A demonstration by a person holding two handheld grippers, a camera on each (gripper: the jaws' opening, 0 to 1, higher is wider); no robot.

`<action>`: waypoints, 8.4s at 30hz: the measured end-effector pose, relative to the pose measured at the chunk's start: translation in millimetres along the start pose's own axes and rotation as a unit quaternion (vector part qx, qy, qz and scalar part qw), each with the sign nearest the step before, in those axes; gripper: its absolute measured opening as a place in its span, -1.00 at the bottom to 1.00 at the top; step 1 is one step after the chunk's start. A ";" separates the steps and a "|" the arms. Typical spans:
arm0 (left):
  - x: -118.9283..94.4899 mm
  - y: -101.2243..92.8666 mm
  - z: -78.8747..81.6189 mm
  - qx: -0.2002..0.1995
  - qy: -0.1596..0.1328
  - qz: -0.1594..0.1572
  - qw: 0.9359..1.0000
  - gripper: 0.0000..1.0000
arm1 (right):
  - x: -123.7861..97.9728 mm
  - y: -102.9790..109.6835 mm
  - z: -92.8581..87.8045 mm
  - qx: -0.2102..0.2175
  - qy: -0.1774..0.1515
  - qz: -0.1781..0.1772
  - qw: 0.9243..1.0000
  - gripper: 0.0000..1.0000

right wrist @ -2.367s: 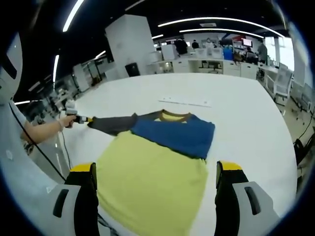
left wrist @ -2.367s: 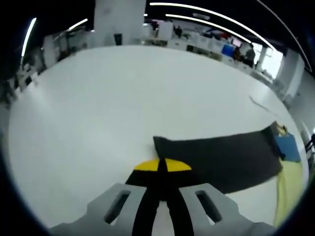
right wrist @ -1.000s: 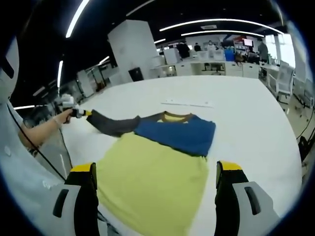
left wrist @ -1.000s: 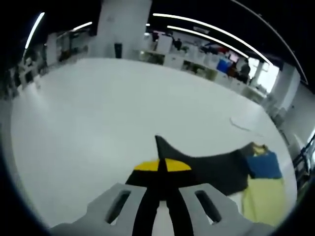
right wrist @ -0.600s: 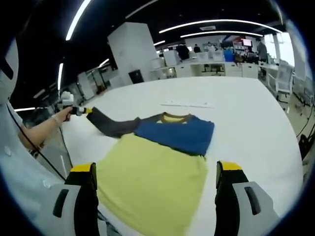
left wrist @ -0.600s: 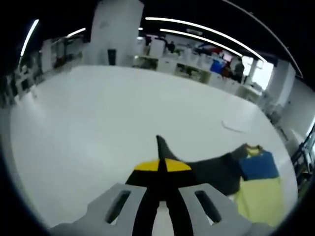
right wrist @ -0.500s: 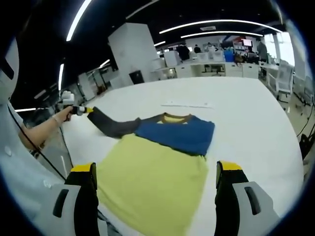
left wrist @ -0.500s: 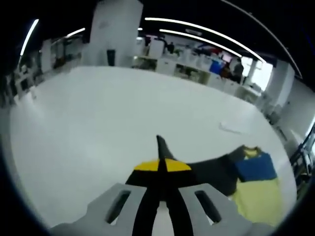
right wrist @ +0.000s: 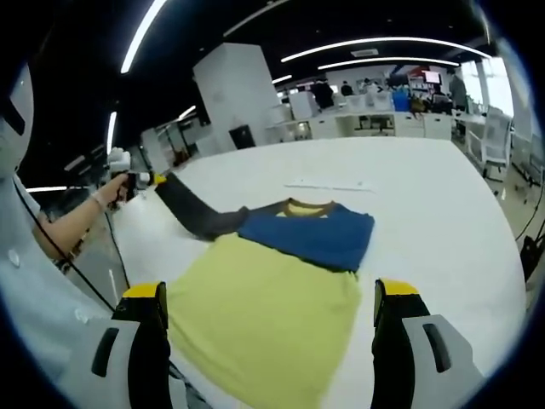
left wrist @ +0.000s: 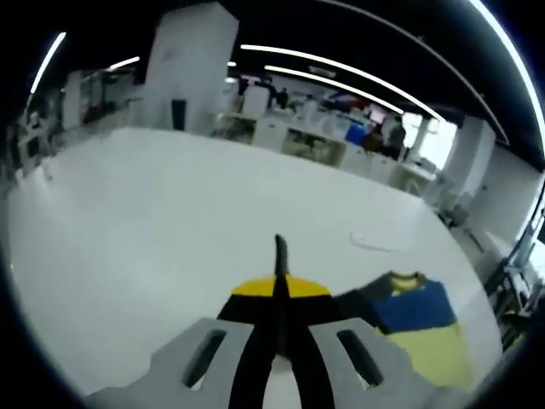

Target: Fold the garment on the visible template until the final outline fits inside the template.

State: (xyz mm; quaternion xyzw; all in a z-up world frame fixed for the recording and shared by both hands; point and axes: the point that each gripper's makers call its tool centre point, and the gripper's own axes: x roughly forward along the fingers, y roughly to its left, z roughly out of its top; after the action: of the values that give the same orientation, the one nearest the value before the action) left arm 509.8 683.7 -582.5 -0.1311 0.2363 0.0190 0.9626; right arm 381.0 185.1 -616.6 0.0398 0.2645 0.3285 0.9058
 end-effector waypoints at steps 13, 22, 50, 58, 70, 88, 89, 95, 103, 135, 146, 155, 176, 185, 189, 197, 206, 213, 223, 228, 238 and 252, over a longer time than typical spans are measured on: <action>-6.4 -68.8 26.7 0.006 -0.028 -0.074 0.997 -1.00 | -9.9 -3.6 2.2 -0.008 -0.008 0.000 1.000 1.00; -6.6 -108.6 43.7 0.029 -0.039 -0.116 0.992 -1.00 | -15.1 -7.3 -2.3 -0.007 -0.009 0.000 1.000 1.00; 1.5 -253.3 63.0 0.063 -0.053 -0.264 0.961 -1.00 | -31.1 -18.4 -9.6 0.013 -0.024 -0.017 0.999 1.00; 10.1 -278.5 58.4 0.069 -0.044 -0.286 0.955 -1.00 | -35.2 -20.8 -11.4 0.018 -0.027 -0.023 0.999 1.00; 21.9 -321.4 43.3 0.086 -0.022 -0.322 0.942 -1.00 | -40.1 -24.8 -12.9 0.020 -0.027 -0.029 0.999 1.00; 44.3 -374.4 -3.1 0.103 0.032 -0.360 0.927 -1.00 | -48.7 -34.7 -18.4 0.029 -0.021 -0.037 0.999 1.00; 45.3 -376.0 -5.2 0.103 0.034 -0.361 0.926 -1.00 | -48.8 -34.7 -18.6 0.030 -0.021 -0.036 0.999 1.00; 58.6 -376.5 -25.1 0.112 0.057 -0.355 0.926 -1.00 | -47.5 -33.5 -23.3 0.033 -0.017 -0.035 0.999 1.00; 65.2 -383.7 -43.7 0.111 0.079 -0.361 0.923 -1.00 | -49.2 -33.9 -26.7 0.041 -0.017 -0.039 0.998 1.00; 106.0 -405.9 -122.3 0.119 0.161 -0.354 0.913 -1.00 | -46.6 -33.3 -33.5 0.058 -0.009 -0.046 0.997 1.00; 112.9 -418.7 -147.4 0.128 0.192 -0.350 0.908 -1.00 | -46.5 -39.5 -33.7 0.065 -0.007 -0.053 0.996 1.00; 128.4 -420.6 -164.8 0.129 0.218 -0.334 0.908 -1.00 | -43.0 -42.7 -32.8 0.068 -0.006 -0.054 0.996 1.00; 140.6 -438.7 -207.2 0.127 0.261 -0.340 0.894 -1.00 | -38.1 -51.7 -36.0 0.085 -0.002 -0.065 0.994 1.00; 142.1 -441.9 -220.0 0.128 0.271 -0.343 0.890 -1.00 | -37.7 -48.0 -41.6 0.090 0.002 -0.071 0.993 1.00; 140.8 -445.3 -224.2 0.129 0.277 -0.349 0.886 -1.00 | -36.9 -43.7 -41.3 0.091 0.000 -0.071 0.993 1.00; 132.8 -450.8 -231.6 0.133 0.281 -0.359 0.880 -0.90 | -37.9 -39.7 -42.5 0.092 -0.001 -0.073 0.993 1.00; 123.2 -460.7 -229.1 0.133 0.277 -0.372 0.876 -0.80 | -38.4 -36.2 -41.0 0.088 -0.002 -0.071 0.994 1.00; 118.7 -471.4 -221.9 0.124 0.267 -0.384 0.875 -0.74 | -40.4 -36.2 -38.8 0.084 -0.004 -0.071 0.994 1.00; 114.9 -472.1 -212.4 0.136 0.245 -0.382 0.881 -0.56 | -42.4 -35.8 -39.2 0.079 -0.004 -0.071 0.994 1.00; 111.7 -471.1 -206.1 0.161 0.228 -0.378 0.883 -0.37 | -42.0 -32.8 -39.0 0.076 -0.006 -0.067 0.995 1.00; 94.7 -461.3 -186.7 0.188 0.195 -0.375 0.887 -0.23 | -41.1 -27.6 -38.8 0.066 -0.007 -0.057 0.996 1.00; 64.1 -446.3 -174.4 0.237 0.170 -0.379 0.878 0.05 | -41.1 -19.4 -39.3 0.053 -0.009 -0.050 0.997 1.00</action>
State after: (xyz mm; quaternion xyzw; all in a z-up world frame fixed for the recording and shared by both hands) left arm 532.2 205.8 -652.3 0.0202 0.3258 -0.4268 0.8434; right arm 345.8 140.6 -636.4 0.0775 0.2754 0.2676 0.9201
